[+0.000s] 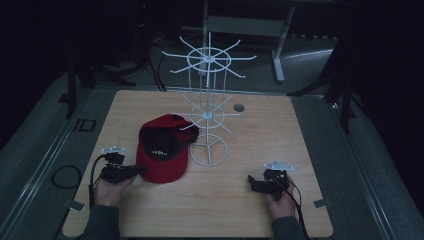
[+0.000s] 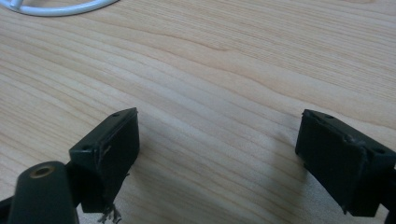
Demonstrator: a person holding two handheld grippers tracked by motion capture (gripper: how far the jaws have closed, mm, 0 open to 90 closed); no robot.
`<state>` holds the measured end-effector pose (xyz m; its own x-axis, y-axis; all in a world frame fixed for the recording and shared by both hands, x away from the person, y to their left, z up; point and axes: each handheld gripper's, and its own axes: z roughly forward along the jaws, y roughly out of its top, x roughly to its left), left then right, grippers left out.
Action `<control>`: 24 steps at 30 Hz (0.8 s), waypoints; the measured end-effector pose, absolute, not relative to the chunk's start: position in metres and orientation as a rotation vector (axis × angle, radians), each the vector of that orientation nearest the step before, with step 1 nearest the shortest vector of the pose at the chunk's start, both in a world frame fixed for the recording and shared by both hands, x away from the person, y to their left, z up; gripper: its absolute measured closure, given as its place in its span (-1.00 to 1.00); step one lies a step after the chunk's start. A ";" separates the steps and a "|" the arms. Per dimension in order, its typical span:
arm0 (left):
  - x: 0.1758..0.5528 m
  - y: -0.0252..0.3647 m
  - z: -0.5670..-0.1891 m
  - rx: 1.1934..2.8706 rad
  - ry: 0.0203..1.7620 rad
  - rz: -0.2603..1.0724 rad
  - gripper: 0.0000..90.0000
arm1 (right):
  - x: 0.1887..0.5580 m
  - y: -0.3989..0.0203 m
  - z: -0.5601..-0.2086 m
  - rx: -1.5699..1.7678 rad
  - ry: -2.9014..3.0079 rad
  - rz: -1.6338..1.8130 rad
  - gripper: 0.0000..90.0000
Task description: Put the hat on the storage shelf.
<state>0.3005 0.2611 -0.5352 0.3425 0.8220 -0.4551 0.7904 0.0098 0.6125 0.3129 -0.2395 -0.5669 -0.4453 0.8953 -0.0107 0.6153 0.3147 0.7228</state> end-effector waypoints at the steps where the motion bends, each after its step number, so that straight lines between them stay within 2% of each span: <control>1: 0.300 0.261 -0.536 1.760 1.436 0.038 0.75 | 0.313 -0.239 -0.567 1.341 2.175 0.921 -0.70; 5: 0.298 0.255 -0.538 1.775 1.435 -0.017 0.73 | 0.313 -0.240 -0.567 1.339 2.176 0.920 -0.70; 7: 0.299 0.251 -0.539 1.804 1.425 -0.056 0.65 | 0.313 -0.240 -0.567 1.339 2.176 0.920 -0.70; 8: 0.303 0.247 -0.541 1.829 1.421 -0.083 0.53 | 0.313 -0.239 -0.567 1.340 2.175 0.921 -0.70; 10: 0.305 0.246 -0.541 1.834 1.417 -0.092 0.48 | 0.313 -0.239 -0.567 1.341 2.175 0.921 -0.70; 17: 0.320 0.243 -0.545 1.867 1.401 -0.129 0.41 | 0.313 -0.239 -0.567 1.341 2.175 0.921 -0.70; 21: 0.329 0.240 -0.548 1.869 1.381 -0.184 0.46 | 0.313 -0.239 -0.567 1.341 2.175 0.920 -0.70; 24: 0.331 0.241 -0.548 1.848 1.379 -0.190 0.65 | 0.313 -0.239 -0.567 1.341 2.176 0.920 -0.70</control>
<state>0.3312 0.2406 -0.5479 0.3934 0.7374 -0.5491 0.8583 -0.0806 0.5068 0.3129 -0.2394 -0.5668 -0.4453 0.8953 -0.0107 0.6161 0.3150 0.7219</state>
